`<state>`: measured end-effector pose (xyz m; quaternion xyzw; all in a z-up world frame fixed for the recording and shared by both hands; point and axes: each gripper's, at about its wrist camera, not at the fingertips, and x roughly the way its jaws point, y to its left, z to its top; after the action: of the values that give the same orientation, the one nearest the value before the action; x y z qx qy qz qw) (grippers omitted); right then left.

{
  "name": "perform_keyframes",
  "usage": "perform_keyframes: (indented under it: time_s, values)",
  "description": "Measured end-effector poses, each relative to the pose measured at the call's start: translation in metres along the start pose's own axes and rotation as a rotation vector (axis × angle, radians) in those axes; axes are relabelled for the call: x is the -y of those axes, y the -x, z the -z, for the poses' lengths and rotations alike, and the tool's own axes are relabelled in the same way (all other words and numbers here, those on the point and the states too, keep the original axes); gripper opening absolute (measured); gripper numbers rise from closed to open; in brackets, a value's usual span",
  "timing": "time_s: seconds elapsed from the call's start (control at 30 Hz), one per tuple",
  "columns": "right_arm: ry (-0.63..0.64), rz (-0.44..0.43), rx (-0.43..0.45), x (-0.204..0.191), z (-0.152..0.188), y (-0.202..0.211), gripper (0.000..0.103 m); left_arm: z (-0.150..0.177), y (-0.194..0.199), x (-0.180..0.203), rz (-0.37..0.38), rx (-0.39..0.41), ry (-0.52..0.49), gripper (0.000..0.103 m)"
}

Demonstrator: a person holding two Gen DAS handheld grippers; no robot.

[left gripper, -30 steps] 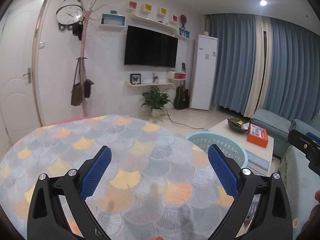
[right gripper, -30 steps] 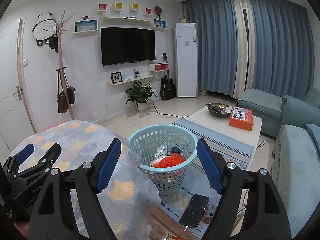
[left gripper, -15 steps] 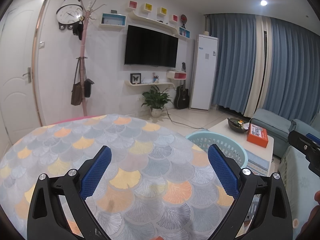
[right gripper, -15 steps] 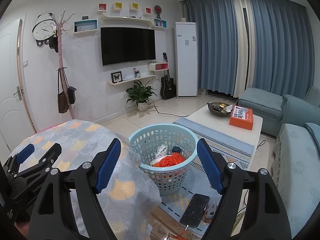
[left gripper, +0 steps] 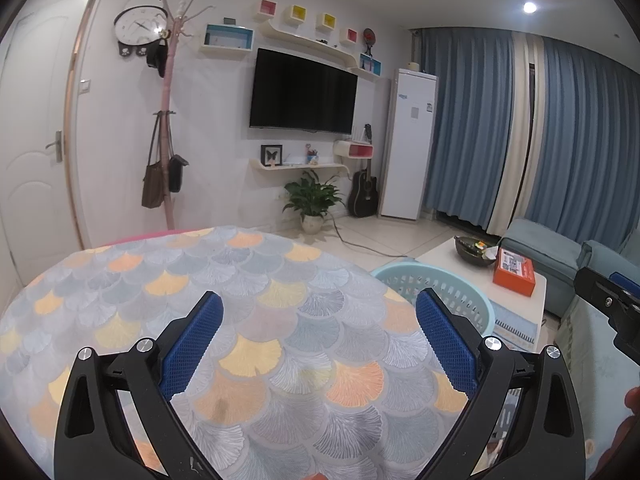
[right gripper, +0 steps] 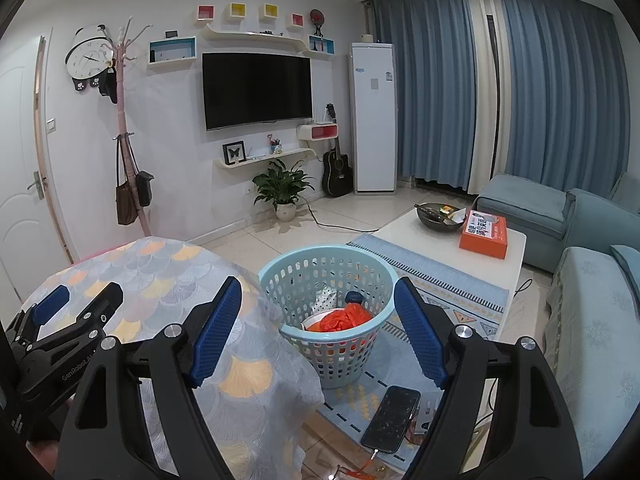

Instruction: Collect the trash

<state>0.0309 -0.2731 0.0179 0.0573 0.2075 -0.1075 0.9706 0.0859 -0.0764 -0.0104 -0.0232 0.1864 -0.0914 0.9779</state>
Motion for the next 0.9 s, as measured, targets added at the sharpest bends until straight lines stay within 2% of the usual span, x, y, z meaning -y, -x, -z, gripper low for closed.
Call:
perform_keyframes:
  time_s: [0.9]
  values:
    - [0.000, -0.008, -0.019, 0.0048, 0.0082, -0.0049, 0.075, -0.0005, 0.0001, 0.0006, 0.002, 0.001, 0.000, 0.094]
